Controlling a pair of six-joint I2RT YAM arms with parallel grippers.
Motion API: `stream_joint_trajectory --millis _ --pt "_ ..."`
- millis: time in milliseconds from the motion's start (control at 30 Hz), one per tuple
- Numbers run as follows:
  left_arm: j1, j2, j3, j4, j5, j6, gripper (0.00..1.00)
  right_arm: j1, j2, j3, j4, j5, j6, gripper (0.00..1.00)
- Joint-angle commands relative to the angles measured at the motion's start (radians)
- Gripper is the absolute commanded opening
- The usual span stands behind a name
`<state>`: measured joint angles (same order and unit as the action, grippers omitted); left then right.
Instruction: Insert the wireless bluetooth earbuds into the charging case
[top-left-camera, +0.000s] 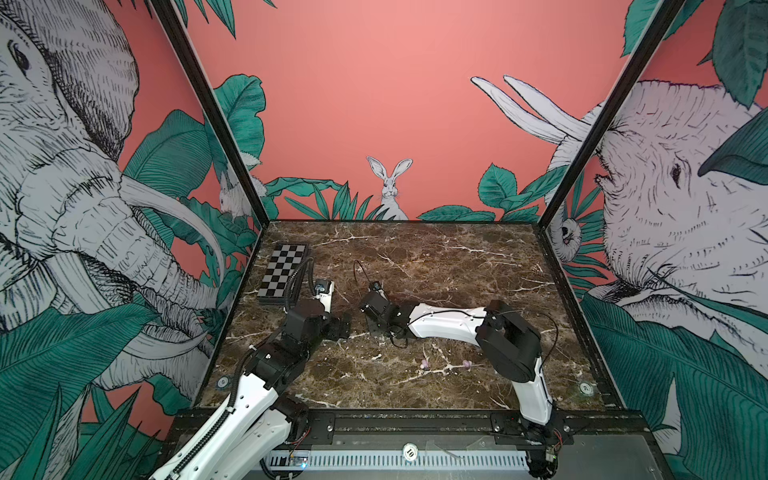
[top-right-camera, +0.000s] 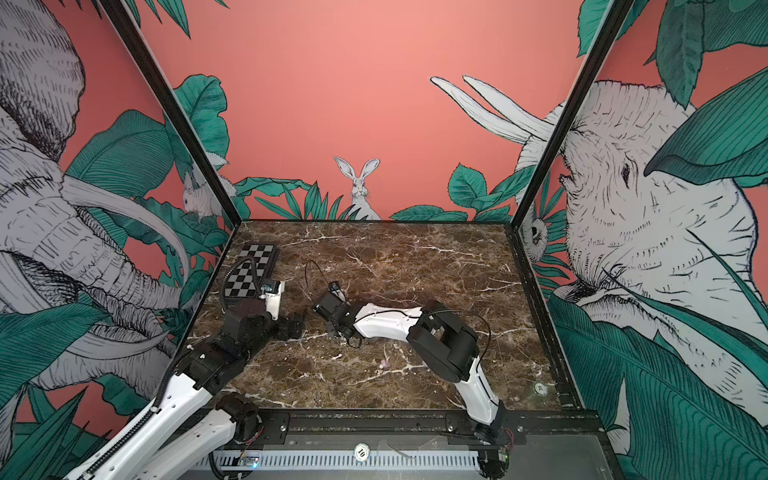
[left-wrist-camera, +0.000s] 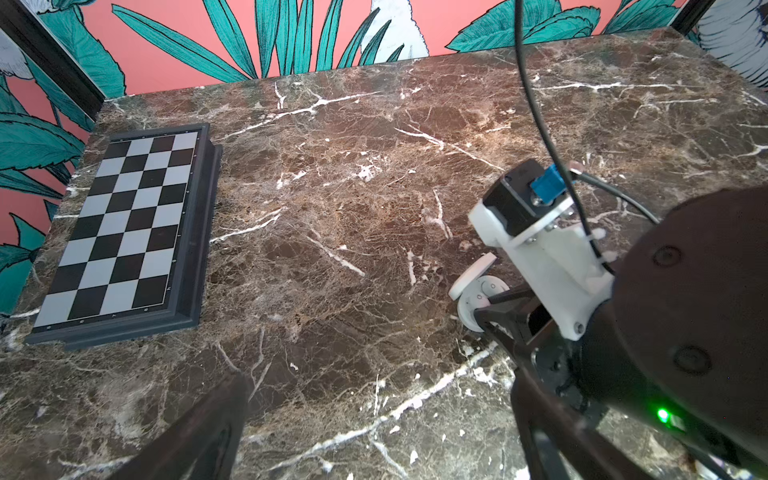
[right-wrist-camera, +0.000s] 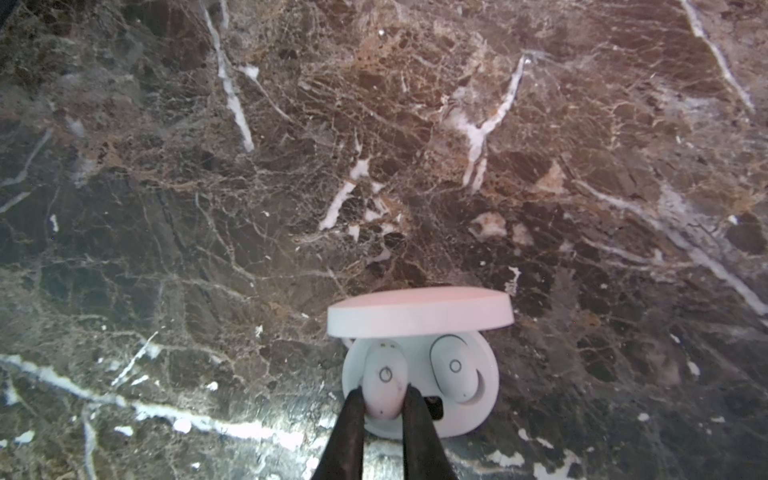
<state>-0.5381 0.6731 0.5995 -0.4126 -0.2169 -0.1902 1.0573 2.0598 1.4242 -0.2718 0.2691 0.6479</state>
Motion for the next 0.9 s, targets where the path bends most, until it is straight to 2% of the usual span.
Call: stream_joint_trajectory --millis 0,667,867 --pt "-0.003 -0.002 -0.004 0.014 0.002 0.006 0.99 -0.003 0.014 0.024 -0.018 -0.001 0.009 0.17" --pt "-0.003 0.007 0.000 0.018 0.000 0.006 0.99 -0.005 -0.025 0.040 -0.032 -0.019 0.010 0.27" --pt "-0.003 0.006 0.009 0.013 -0.026 0.009 0.99 -0.006 -0.093 0.033 -0.021 -0.019 0.003 0.47"
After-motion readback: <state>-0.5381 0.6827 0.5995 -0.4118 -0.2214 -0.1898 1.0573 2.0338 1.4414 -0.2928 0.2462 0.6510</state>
